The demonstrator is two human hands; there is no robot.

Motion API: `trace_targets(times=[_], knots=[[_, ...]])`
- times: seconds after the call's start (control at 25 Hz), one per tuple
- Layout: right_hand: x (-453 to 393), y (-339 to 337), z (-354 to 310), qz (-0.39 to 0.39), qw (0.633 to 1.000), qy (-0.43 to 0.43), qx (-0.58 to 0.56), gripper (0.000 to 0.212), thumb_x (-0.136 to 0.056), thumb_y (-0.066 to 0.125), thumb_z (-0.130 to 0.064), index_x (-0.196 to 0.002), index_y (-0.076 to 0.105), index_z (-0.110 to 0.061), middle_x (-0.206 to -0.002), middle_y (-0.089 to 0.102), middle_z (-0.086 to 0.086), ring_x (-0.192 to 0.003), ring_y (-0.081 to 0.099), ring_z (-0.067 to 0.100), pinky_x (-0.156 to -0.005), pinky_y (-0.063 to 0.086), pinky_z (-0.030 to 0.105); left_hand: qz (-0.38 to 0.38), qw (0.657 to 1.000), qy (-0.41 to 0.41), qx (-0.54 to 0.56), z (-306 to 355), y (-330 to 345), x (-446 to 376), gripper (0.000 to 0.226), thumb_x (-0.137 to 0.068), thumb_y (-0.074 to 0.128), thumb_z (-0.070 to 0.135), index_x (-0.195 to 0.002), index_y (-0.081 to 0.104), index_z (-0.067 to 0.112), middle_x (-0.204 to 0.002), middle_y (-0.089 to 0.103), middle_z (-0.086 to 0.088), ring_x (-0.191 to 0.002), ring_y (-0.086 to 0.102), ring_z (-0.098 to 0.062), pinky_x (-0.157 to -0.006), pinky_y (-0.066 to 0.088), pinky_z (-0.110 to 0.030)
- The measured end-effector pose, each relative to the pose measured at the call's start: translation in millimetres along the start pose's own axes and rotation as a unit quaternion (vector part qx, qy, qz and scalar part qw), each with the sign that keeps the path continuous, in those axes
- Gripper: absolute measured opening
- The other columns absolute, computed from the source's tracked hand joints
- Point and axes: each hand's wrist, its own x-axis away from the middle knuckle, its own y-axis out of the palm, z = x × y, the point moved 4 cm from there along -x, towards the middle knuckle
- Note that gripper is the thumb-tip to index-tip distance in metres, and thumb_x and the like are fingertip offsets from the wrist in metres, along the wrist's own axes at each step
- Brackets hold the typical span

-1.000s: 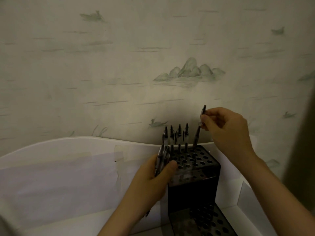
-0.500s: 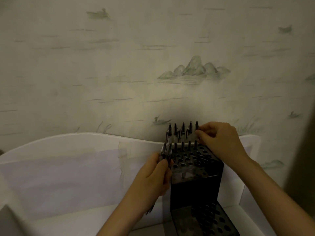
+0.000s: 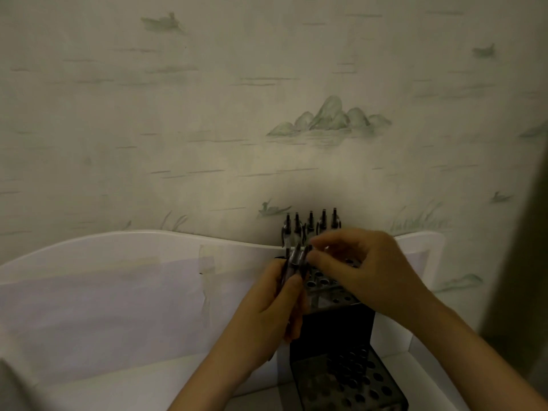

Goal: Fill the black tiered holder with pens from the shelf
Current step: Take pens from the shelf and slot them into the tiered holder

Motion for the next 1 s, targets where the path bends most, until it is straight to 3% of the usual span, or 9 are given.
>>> trace_targets(times=[0.08, 0.2, 0.32, 0.44, 0.56, 0.72, 1.0], knots=[[2.9, 10.7, 1.2, -0.063, 0.997, 0.024, -0.048, 0.019, -0.08, 0.076, -0.028, -0.098, 0.076, -0.02, -0.088, 0.075, -0.005, -0.084, 0.072, 0.012, -0.078, 0.058, 0.029, -0.005, 1.0, 0.007, -0.008, 0.4, 3.1, -1.7, 0.017, -0.102, 0.039, 0.023, -0.106, 0.053, 0.014, -0.066, 0.06, 0.002, -0.045, 0.05, -0.015, -0.045, 0.041, -0.025], [2.5, 6.5, 2.2, -0.049, 0.986, 0.066, -0.146, 0.011, -0.079, 0.076, -0.016, -0.09, 0.077, -0.018, -0.086, 0.077, 0.001, -0.084, 0.073, 0.017, -0.076, 0.057, 0.024, -0.014, 1.0, 0.005, -0.003, 1.2, 4.7, -1.6, 0.019, -0.101, 0.04, 0.026, -0.109, 0.054, 0.015, -0.072, 0.065, 0.0, -0.05, 0.056, -0.019, -0.048, 0.047, -0.027], [-5.0, -12.4, -1.8, 0.008, 0.978, 0.085, -0.19, 0.014, -0.078, 0.073, -0.018, -0.091, 0.075, -0.013, -0.085, 0.077, 0.005, -0.083, 0.074, 0.022, -0.073, 0.058, 0.023, -0.015, 0.999, -0.025, 0.032, -1.0, 2.5, -0.1, 0.017, -0.101, 0.04, 0.025, -0.105, 0.053, 0.014, -0.076, 0.067, -0.003, -0.055, 0.06, -0.023, -0.047, 0.051, -0.028], [-20.8, -40.2, -5.3, 0.133, 0.954, 0.077, -0.257, 0.009, -0.085, 0.068, -0.008, -0.092, 0.072, -0.008, -0.08, 0.076, 0.01, -0.074, 0.074, 0.026, -0.067, 0.059, 0.026, -0.01, 0.999, -0.033, 0.04, -1.4, -0.9, 1.0, 0.016, -0.101, 0.042, 0.025, -0.105, 0.052, 0.013, -0.073, 0.066, -0.003, -0.053, 0.059, -0.023, -0.043, 0.049, -0.027], [-32.0, -67.2, -10.1, 0.238, 0.963, 0.002, -0.124, 0.007, -0.087, 0.069, -0.008, -0.093, 0.072, -0.012, -0.073, 0.074, 0.005, -0.07, 0.073, 0.02, -0.069, 0.06, 0.029, 0.008, 0.999, -0.014, 0.03, 0.7, -3.4, 0.8, 0.015, -0.099, 0.047, 0.027, -0.104, 0.056, 0.016, -0.061, 0.061, -0.004, -0.043, 0.052, -0.018, -0.04, 0.042, -0.023], [-37.2, -69.0, -1.7, 0.24, 0.967, -0.043, 0.07, 0.014, -0.087, 0.071, -0.016, -0.098, 0.069, -0.026, -0.079, 0.071, -0.012, -0.071, 0.07, 0.002, -0.073, 0.057, 0.02, 0.049, 0.998, 0.002, 0.046, 1.1, -7.1, -0.2, 0.014, -0.097, 0.051, 0.022, -0.101, 0.06, 0.012, -0.05, 0.045, -0.001, -0.04, 0.037, -0.01, -0.039, 0.03, -0.017], [-38.0, -50.1, 33.4, 0.21, 0.971, -0.03, 0.114, 0.011, -0.086, 0.071, -0.018, -0.097, 0.072, -0.02, -0.076, 0.068, -0.018, -0.071, 0.068, -0.005, -0.072, 0.054, 0.012, 0.065, 0.997, 0.013, 0.045, 3.6, -13.4, 2.1, 0.027, -0.097, 0.051, 0.02, -0.094, 0.052, -0.007, -0.055, 0.042, -0.001, -0.047, 0.035, -0.01, -0.044, 0.03, -0.018]])
